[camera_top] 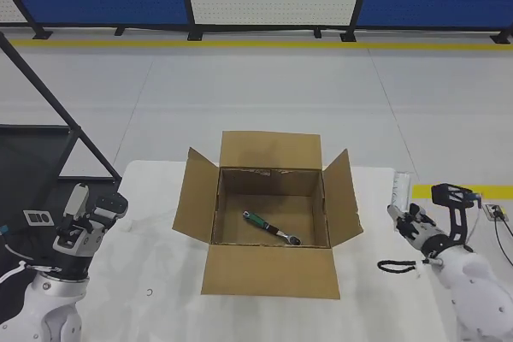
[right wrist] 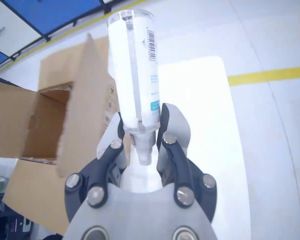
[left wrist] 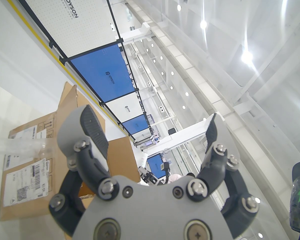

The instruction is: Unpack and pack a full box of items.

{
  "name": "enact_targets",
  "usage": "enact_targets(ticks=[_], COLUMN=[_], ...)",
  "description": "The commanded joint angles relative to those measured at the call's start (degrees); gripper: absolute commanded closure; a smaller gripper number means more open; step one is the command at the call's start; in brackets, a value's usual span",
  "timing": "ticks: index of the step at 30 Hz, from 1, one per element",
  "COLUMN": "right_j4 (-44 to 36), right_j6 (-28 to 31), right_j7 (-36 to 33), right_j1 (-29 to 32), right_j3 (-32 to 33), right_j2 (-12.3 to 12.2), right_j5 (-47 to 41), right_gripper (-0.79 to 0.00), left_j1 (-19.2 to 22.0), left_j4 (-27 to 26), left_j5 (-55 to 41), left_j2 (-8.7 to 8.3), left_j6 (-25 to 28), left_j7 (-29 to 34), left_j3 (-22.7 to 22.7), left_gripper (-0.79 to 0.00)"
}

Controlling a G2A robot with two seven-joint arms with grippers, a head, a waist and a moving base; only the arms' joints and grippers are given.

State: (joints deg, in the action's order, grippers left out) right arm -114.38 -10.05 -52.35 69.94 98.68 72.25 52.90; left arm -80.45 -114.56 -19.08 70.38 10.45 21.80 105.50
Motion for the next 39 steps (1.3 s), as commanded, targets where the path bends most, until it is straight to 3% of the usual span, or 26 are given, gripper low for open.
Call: enact_targets(ticks=[1,7,14,21,22,23,28,30,39], right_j4=[5.61,22.38,35.63,38.54,38.70,38.84,38.54,38.02,37.35], right_j6=[0.01,0.64,1.77,2.08,2.04,2.01,1.79,1.64,1.18], right_j7=[-1.94,-7.54,-7.47,-9.44,-9.62,-9.65,-9.53,-9.69,-9.74], right_j1=[-1.10,-8.06,-14.55,-16.92,-17.13,-17.26,-17.27,-17.15,-16.88], right_j3=[-0.07,-2.97,-5.72,-7.10,-7.22,-7.31,-7.57,-7.68,-8.05], right_j2=[-0.20,-0.74,-0.94,-1.34,-1.39,-1.43,-1.68,-1.77,-2.16], right_j5=[0.26,2.17,2.34,3.28,3.30,3.26,3.16,3.09,2.32], right_gripper=[0.000,0.000,0.000,-0.009,-0.099,-0.139,-0.215,-0.280,-0.332], left_j1=[0.00,0.00,0.00,0.00,0.00,0.00,0.00,0.00,0.00], left_j4=[0.00,0.00,0.00,0.00,0.00,0.00,0.00,0.00,0.00], left_j5=[0.00,0.00,0.00,0.00,0.00,0.00,0.00,0.00,0.00], left_j2=[0.00,0.00,0.00,0.00,0.00,0.00,0.00,0.00,0.00], left_j6=[0.00,0.00,0.00,0.00,0.00,0.00,0.00,0.00,0.00], left_j7=[0.01,0.01,0.01,0.01,0.01,0.01,0.01,0.01,0.01], left_j3=[0.00,0.00,0.00,0.00,0.00,0.00,0.00,0.00,0.00], left_gripper=[-0.785,-0.785,-0.785,-0.785,-0.785,-0.785,-0.785,-0.785,-0.785])
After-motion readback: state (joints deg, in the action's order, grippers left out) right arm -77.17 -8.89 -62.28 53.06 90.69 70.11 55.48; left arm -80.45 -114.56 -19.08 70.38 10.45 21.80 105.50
